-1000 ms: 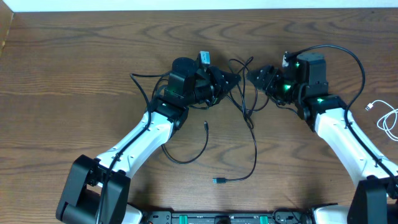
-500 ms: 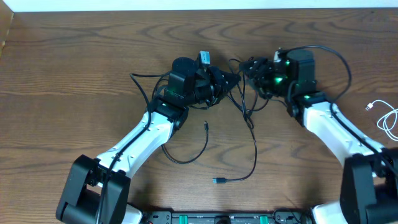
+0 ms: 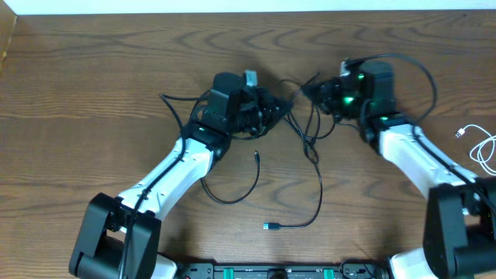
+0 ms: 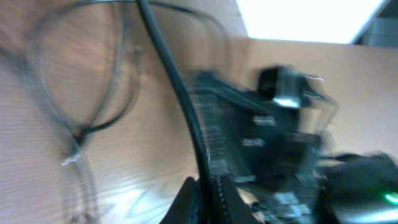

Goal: Untangle cables

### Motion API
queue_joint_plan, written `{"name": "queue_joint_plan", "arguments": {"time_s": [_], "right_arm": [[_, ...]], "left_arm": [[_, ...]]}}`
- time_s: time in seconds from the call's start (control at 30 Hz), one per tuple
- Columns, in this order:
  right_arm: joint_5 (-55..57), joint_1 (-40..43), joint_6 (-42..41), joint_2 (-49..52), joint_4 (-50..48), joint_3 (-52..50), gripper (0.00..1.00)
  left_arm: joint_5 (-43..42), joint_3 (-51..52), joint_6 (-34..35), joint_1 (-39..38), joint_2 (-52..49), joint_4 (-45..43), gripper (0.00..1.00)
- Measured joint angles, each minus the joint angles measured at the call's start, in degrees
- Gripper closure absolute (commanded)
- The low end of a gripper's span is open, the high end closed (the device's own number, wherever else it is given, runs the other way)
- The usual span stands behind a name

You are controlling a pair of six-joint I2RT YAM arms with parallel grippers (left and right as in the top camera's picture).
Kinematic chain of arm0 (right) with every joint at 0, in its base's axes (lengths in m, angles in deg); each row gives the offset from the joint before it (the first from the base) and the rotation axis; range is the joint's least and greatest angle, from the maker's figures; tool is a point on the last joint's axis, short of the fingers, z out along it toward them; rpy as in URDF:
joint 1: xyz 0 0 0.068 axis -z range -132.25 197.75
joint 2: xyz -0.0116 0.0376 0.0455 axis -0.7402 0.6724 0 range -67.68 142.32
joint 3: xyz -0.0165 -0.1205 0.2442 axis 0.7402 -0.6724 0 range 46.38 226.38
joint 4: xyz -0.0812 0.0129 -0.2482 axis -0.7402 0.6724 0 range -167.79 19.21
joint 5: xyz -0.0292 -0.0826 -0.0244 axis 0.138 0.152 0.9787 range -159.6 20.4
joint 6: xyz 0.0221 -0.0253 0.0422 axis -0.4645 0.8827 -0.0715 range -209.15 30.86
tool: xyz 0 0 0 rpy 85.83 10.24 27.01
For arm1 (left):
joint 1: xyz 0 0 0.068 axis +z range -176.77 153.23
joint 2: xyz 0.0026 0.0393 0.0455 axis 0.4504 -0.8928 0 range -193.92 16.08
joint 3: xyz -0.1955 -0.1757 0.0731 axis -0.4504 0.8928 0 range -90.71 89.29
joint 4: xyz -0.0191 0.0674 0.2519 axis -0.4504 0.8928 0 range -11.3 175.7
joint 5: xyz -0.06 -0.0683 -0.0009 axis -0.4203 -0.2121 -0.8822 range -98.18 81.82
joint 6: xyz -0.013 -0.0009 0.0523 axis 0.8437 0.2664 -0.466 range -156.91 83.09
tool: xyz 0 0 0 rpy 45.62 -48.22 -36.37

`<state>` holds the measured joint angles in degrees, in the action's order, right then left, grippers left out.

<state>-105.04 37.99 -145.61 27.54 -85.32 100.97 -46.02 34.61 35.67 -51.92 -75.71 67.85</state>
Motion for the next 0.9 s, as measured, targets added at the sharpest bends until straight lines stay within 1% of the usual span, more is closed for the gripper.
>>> {"name": "queue_joint_plan", "arguments": {"time_s": [0.1,0.2,0.3,0.4,0.5,0.6,0.77,0.9], "right_arm": [[-0.20,4.72,4.85,-5.07,1.92,0.00,0.99],[1.33,10.40,9.79,-12.33,5.57,0.00,0.99],[4.68,16.61,14.64,-19.50,10.91,0.11,0.99],[7.54,20.85,19.08,-23.63,15.61,0.24,0.99],[10.51,22.64,22.49,-24.48,18.88,0.24,0.99],[14.29,22.95,24.55,-24.33,20.94,0.22,0.99],[17.88,22.99,26.12,-24.35,21.94,0.22,0.99],[19.02,22.64,27.63,-24.35,22.14,0.22,0.99]], "left_arm": [[0.04,0.02,-1.14,2.03,0.00,4.55,0.92],[0.02,0.02,-2.84,4.55,0.00,3.78,0.92],[-0.44,0.04,-4.37,7.32,0.00,-1.22,0.92],[-2.36,0.24,-5.20,9.97,0.00,-11.08,0.92],[-5.27,0.33,-5.03,12.11,0.00,-21.73,0.92],[-8.41,0.33,-4.20,14.34,0.00,-27.67,0.92],[-13.38,0.33,-2.45,19.19,0.02,-28.52,0.92],[-15.67,0.33,-2.03,21.31,0.02,-28.55,0.92]]}}
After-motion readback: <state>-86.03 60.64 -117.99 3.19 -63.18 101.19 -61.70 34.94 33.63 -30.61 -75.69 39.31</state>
